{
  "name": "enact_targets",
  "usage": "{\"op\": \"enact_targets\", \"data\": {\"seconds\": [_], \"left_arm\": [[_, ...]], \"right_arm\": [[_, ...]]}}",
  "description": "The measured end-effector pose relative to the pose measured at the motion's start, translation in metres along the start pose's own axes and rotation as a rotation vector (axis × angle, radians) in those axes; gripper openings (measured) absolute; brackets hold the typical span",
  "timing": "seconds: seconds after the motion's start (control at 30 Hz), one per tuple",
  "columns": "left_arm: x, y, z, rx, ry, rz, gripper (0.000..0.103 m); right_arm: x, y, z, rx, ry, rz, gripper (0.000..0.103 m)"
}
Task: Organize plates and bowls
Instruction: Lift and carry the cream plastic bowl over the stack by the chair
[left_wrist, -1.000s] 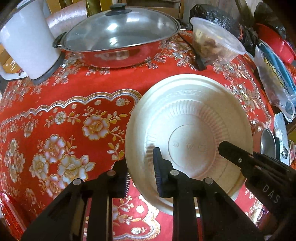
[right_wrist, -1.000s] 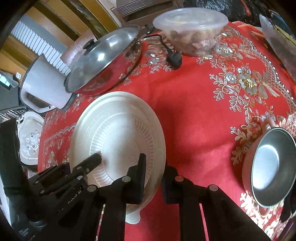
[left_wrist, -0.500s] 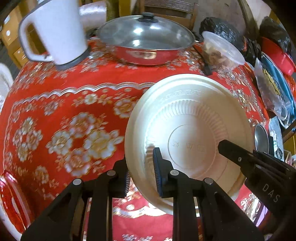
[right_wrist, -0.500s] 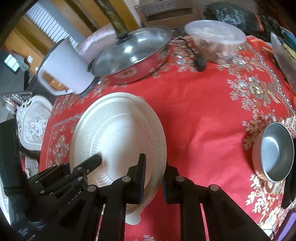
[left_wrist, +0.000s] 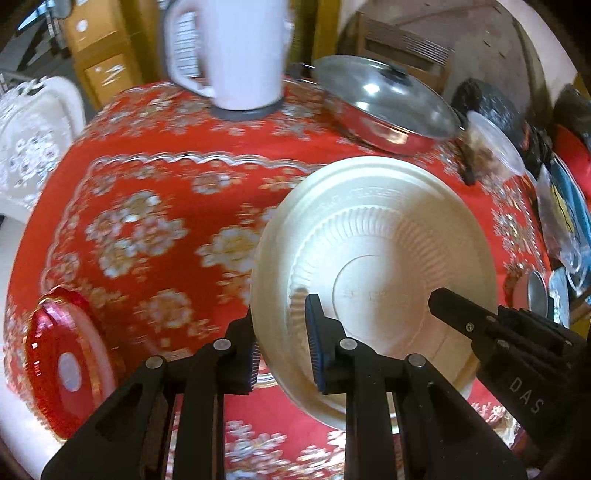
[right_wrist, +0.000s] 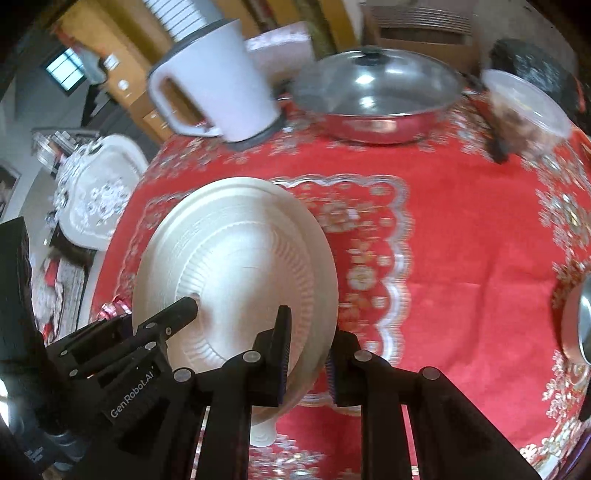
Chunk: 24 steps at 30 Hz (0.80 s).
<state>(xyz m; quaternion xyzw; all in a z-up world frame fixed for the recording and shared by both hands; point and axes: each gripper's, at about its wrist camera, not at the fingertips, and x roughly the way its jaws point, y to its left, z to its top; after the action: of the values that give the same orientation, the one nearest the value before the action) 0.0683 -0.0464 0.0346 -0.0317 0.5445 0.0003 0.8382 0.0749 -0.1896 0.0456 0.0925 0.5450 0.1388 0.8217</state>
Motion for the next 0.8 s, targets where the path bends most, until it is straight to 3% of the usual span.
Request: {"op": "enact_targets", "data": {"seconds": [0.47,0.8], "left_arm": [[-0.030,0.121,-0.037,-0.196,-0.020,0.107,0.019],[-0.048,0.183,-0.060,-0.309,-0.027,0.164,0.019]], "right_arm": [[0.035,0.121,-0.014,-0.199,0.067,0.099,0.019],[0.053,0.193,-0.027,-0.325,0.110,0.152,0.020]]}}
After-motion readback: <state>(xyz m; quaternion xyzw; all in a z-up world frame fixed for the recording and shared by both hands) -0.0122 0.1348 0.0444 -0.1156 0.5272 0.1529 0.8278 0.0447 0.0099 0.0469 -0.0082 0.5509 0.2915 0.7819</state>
